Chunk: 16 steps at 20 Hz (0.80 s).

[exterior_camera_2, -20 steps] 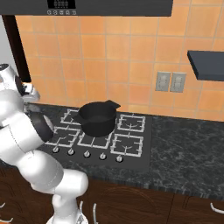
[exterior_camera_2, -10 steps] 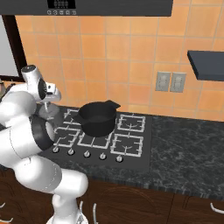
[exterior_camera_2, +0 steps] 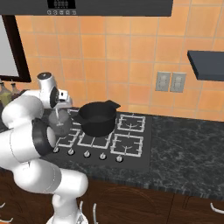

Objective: Pick the kettle from the counter and place it on a stove burner. Then turn the burner on.

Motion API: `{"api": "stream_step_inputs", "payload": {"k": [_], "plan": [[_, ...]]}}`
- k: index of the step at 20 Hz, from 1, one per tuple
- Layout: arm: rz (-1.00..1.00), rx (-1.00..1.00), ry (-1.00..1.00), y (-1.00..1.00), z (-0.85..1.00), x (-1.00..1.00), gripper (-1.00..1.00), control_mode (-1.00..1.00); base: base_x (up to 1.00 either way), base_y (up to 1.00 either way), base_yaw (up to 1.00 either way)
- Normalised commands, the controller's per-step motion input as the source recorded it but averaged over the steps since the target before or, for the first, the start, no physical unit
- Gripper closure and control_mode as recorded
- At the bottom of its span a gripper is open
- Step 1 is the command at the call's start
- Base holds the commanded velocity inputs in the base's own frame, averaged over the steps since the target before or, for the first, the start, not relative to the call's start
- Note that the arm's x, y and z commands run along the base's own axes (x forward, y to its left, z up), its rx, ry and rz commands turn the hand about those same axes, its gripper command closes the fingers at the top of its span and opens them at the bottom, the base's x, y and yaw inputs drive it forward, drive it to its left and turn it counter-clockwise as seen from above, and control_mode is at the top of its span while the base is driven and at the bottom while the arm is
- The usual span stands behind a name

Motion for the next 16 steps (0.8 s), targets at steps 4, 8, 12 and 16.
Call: {"api": "stream_step_inputs", "payload": {"k": [4, 8, 12, 16], "plan": [[0.0, 0.03, 0.0, -0.24, -0.28, 0.11, 1.0, -1.0, 0.0, 0.0, 0.0], [0.0, 0.0, 0.03, -0.08, -0.49, 0.04, 1.0, -1.0, 0.0, 0.0, 0.0], [0.0, 0.0, 0.09, 0.0, -0.5, 0.01, 1.0, -1.0, 0.0, 0.0, 0.0], [0.0, 0.0, 0.05, 0.0, -0.09, 0.0, -1.0, -1.0, 0.0, 0.0, 0.0]]}}
